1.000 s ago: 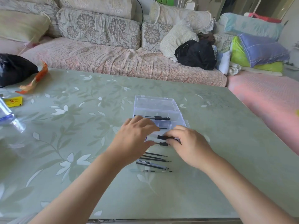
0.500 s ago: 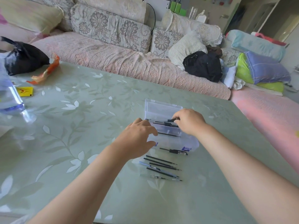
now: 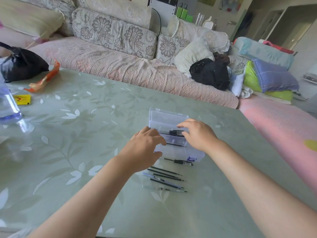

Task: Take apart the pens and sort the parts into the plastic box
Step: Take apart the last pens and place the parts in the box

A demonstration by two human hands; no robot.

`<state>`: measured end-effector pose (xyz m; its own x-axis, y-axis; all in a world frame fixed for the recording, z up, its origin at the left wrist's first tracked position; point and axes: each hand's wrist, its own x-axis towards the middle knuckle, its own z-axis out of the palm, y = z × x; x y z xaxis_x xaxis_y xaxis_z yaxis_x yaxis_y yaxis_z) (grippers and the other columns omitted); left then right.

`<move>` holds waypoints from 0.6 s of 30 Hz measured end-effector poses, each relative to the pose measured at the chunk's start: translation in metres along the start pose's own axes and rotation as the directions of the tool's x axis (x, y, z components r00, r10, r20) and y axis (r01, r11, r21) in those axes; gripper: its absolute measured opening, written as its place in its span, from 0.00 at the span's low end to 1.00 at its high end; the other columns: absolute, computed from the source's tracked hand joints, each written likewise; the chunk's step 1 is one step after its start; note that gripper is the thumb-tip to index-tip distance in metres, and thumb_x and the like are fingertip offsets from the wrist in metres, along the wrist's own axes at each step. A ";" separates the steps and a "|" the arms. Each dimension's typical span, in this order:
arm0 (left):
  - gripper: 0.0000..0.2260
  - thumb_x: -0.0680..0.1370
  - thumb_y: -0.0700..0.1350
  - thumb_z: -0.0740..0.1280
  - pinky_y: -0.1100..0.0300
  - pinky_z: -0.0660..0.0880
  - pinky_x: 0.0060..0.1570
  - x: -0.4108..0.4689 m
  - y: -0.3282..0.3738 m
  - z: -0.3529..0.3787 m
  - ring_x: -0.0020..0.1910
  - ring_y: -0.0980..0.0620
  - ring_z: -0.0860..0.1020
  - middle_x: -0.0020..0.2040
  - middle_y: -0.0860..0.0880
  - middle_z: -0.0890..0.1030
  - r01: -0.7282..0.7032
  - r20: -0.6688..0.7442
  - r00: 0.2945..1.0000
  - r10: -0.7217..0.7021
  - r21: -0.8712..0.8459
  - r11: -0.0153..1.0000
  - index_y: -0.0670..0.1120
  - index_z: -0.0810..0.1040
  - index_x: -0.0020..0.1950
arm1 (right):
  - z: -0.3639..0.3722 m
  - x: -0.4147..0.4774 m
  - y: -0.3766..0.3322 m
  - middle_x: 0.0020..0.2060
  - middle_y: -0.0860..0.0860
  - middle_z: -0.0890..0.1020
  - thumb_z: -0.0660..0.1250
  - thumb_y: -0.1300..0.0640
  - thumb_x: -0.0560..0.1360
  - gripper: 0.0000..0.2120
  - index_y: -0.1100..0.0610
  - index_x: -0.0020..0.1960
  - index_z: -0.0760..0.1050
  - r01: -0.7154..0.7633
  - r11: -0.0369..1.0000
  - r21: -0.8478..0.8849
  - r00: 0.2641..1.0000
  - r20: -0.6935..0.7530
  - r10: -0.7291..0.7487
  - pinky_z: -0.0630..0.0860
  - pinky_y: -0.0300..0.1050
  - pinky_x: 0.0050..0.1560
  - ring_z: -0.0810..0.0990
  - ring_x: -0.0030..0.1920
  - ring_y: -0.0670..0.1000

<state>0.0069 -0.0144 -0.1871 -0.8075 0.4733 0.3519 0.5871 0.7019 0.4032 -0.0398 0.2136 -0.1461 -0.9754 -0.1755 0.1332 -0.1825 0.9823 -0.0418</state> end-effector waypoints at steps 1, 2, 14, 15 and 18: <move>0.13 0.76 0.49 0.69 0.62 0.65 0.55 0.000 0.002 0.000 0.56 0.53 0.68 0.57 0.56 0.75 -0.010 -0.014 1.000 0.010 0.007 1.000 0.56 0.78 0.61 | -0.001 -0.007 0.000 0.62 0.44 0.76 0.62 0.56 0.78 0.15 0.46 0.62 0.77 0.011 1.000 0.027 0.999 -0.039 -0.010 0.72 0.45 0.55 0.76 0.59 0.51; 0.13 0.76 0.49 0.69 0.63 0.63 0.53 0.000 0.003 0.001 0.54 0.54 0.67 0.56 0.56 0.75 -0.017 -0.023 1.000 0.018 0.007 1.000 0.56 0.78 0.61 | -0.003 -0.016 -0.001 0.60 0.44 0.77 0.63 0.56 0.78 0.14 0.46 0.61 0.78 0.025 0.998 0.061 0.997 -0.079 -0.020 0.72 0.45 0.53 0.77 0.55 0.50; 0.09 0.78 0.47 0.66 0.56 0.76 0.52 -0.011 0.024 0.016 0.52 0.59 0.75 0.52 0.60 0.78 0.037 0.171 0.985 -0.026 -0.064 0.997 0.57 0.79 0.57 | 0.014 -0.103 -0.011 0.45 0.41 0.81 0.65 0.55 0.76 0.10 0.44 0.52 0.81 0.123 0.978 0.167 0.989 -0.100 -0.107 0.63 0.38 0.38 0.76 0.44 0.44; 0.10 0.78 0.47 0.66 0.56 0.75 0.53 -0.012 0.026 0.017 0.55 0.58 0.75 0.54 0.60 0.78 0.030 0.179 0.984 -0.021 -0.049 0.998 0.57 0.79 0.58 | 0.014 -0.104 -0.009 0.45 0.41 0.81 0.64 0.55 0.76 0.10 0.44 0.53 0.80 0.115 0.981 0.153 0.991 -0.084 -0.103 0.63 0.39 0.38 0.77 0.45 0.45; 0.12 0.80 0.48 0.64 0.62 0.72 0.52 -0.015 0.028 0.020 0.58 0.58 0.73 0.58 0.61 0.77 0.035 0.189 0.982 -0.029 -0.026 0.999 0.57 0.77 0.63 | 0.016 -0.107 -0.006 0.45 0.43 0.80 0.62 0.53 0.77 0.10 0.43 0.55 0.79 0.098 0.990 0.099 0.994 -0.052 -0.094 0.66 0.43 0.38 0.78 0.48 0.48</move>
<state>0.0348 0.0089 -0.1977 -0.8203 0.5447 0.1744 0.5601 0.7036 0.4373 0.0634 0.2258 -0.1763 -0.9463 -0.2630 0.1877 -0.2888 0.9490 -0.1261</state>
